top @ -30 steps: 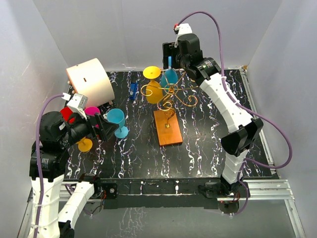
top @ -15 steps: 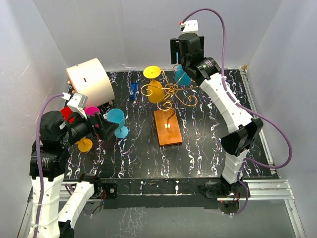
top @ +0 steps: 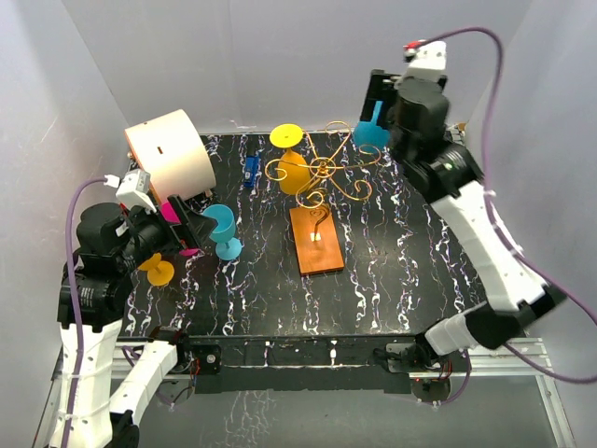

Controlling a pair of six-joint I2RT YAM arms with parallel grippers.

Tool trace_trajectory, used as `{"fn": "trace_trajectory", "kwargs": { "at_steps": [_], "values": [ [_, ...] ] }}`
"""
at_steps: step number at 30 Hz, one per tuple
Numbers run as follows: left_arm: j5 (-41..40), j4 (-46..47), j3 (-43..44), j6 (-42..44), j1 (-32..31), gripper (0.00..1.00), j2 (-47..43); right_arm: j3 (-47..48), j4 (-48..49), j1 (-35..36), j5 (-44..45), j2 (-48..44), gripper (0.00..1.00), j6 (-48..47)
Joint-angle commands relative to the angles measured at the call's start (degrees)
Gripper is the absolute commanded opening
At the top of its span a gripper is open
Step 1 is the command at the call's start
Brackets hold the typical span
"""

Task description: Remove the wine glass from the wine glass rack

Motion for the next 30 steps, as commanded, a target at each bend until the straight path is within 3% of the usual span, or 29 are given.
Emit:
{"fn": "trace_trajectory", "kwargs": {
  "at_steps": [1,9,15,20,25,30],
  "values": [
    [3.15,3.64,0.85,-8.99,-0.18,0.99,-1.31,-4.05,9.08,0.01,-9.09,-10.33,0.52,6.2],
    [14.6,20.06,-2.59,-22.31,-0.18,0.99,-3.34,-7.57,13.48,0.01,-25.65,-22.26,0.52,14.92],
    [24.73,47.86,-10.17,-39.01,-0.18,0.99,-3.93,-11.06,17.64,0.0,-41.55,-26.07,0.51,26.77],
    [27.31,67.84,-14.51,-52.22,-0.18,0.99,-2.47,-19.13,31.54,0.01,-56.48,-26.45,0.5,42.58],
    [27.48,73.96,-17.05,-57.17,-0.18,0.99,-3.05,-26.48,49.53,0.04,-65.75,-23.73,0.45,61.31],
    [26.21,73.0,-18.83,-57.56,-0.16,0.91,-4.67,-29.79,55.71,1.57,-64.75,-22.38,0.45,66.25]
  ]
}}
